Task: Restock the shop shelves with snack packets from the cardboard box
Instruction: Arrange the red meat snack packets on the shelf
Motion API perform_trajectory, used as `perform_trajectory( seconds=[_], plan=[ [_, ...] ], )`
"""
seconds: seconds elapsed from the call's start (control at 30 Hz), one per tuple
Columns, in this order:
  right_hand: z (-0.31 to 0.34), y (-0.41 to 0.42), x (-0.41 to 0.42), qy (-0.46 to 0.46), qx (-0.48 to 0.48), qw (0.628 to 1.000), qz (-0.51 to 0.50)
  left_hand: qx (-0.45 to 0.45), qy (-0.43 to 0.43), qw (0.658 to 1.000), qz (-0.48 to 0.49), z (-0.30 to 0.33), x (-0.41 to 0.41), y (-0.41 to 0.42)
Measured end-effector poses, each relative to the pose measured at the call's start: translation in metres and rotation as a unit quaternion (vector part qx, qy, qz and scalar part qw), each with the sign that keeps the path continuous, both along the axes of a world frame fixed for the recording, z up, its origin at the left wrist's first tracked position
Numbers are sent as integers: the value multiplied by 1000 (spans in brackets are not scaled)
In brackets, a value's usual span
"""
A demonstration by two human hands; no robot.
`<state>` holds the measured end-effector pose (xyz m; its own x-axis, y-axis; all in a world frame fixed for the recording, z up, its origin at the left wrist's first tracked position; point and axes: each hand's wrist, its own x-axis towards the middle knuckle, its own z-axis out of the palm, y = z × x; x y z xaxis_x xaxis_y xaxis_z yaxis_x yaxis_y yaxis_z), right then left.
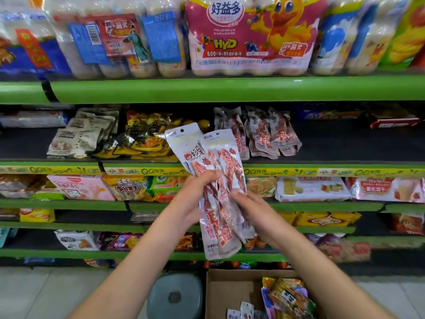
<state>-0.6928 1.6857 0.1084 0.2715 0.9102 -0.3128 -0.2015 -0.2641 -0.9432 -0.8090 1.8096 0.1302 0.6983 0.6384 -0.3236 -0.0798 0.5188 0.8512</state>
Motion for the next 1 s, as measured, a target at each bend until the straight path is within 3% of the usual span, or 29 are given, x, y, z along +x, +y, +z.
perform_trajectory(
  seconds=[0.03,0.1,0.3,0.47,0.7,0.87,1.0],
  plan=[
    [-7,-1,-8,50,6,999,-8,-1,2,1000,-8,0,1,-1],
    [-12,-4,-18,65,20,997,-39,6,8,1000,-17,0,2,-4],
    [-7,-18,-16,-109,24,990,-85,10,-14,1000,-5,1,2,-11],
    [0,-21,-16,-168,45,981,-90,41,-33,998,17,-1,-1,-14],
    [9,-28,-18,-36,80,995,-56,44,-31,998,32,-5,-9,-11],
    [-2,-28,-10,-40,113,989,-92,87,-24,996,5,-6,-12,-12],
    [4,-31,-4,-21,94,991,-90,44,-47,998,-9,-5,-16,-11]
  ],
)
